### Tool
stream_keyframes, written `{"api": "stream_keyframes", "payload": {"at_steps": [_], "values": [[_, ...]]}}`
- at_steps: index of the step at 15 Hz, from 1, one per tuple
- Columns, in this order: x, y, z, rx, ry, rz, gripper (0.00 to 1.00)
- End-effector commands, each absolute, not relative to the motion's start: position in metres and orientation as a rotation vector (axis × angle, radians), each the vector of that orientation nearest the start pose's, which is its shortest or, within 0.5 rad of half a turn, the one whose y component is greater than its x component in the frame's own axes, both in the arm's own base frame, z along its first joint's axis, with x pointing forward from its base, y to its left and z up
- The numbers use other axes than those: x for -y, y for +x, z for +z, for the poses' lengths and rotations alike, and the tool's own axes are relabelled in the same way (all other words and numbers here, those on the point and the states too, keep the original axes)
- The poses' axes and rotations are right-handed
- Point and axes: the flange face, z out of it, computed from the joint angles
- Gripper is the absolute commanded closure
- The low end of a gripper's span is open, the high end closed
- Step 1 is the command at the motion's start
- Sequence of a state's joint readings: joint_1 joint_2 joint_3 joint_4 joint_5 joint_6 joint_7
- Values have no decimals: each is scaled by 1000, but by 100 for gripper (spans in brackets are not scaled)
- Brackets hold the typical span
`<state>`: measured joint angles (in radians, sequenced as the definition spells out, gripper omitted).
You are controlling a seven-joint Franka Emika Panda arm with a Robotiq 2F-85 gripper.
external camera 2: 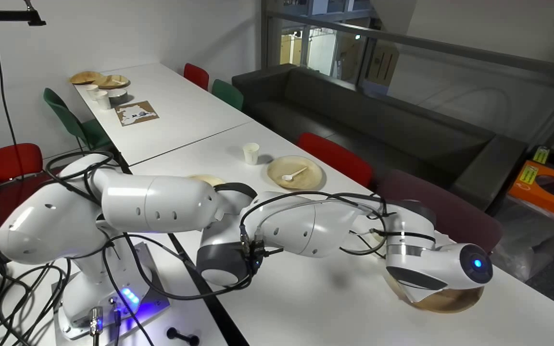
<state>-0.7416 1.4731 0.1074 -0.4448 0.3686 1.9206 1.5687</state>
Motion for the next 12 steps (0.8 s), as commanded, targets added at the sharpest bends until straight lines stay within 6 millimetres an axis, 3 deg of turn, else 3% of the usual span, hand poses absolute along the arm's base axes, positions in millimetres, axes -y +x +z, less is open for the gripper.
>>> {"api": "stream_keyframes", "payload": {"at_steps": [1,7,12], "values": [[498,608,112,-2502,-1132,408,98],[503,569,124,-2303,-1460,644,98],[505,548,126,-2234,-1606,755,98]]}}
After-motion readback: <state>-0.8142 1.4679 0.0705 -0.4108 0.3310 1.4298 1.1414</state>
